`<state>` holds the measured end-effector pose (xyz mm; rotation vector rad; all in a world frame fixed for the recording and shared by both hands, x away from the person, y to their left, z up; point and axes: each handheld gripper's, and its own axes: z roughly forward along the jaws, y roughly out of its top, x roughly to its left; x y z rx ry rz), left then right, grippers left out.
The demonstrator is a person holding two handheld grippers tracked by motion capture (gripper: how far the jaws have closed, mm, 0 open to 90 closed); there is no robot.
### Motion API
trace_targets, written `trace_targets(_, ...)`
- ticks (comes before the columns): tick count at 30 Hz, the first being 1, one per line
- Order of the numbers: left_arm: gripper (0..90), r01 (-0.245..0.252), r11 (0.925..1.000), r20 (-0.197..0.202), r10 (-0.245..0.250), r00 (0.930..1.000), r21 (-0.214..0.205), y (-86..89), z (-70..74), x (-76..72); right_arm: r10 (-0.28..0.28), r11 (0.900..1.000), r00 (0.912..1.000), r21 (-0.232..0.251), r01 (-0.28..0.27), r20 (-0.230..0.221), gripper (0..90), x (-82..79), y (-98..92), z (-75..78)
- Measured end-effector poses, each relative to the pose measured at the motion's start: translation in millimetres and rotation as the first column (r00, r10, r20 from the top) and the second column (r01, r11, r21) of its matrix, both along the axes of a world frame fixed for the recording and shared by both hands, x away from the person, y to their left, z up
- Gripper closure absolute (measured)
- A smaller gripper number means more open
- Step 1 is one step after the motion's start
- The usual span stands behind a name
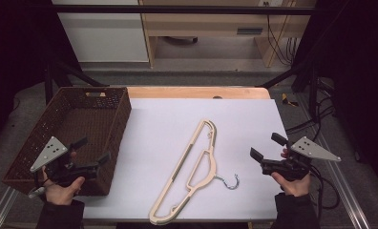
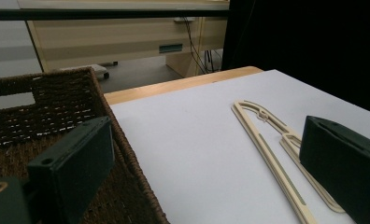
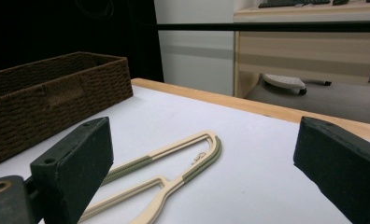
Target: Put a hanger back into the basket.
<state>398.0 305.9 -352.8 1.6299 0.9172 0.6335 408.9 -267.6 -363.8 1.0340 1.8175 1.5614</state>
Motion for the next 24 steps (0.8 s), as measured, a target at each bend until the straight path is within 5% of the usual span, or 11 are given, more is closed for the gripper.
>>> trace_targets(24, 2.8, 0.002, 0.9995, -0.004, -0.002, 1.0000, 0.032, -5.5, -2.9, 1.5, 0.096, 0.9843, 0.9870, -0.135, -0.113, -0.129, 13.7, 16.9, 43.4, -26.2)
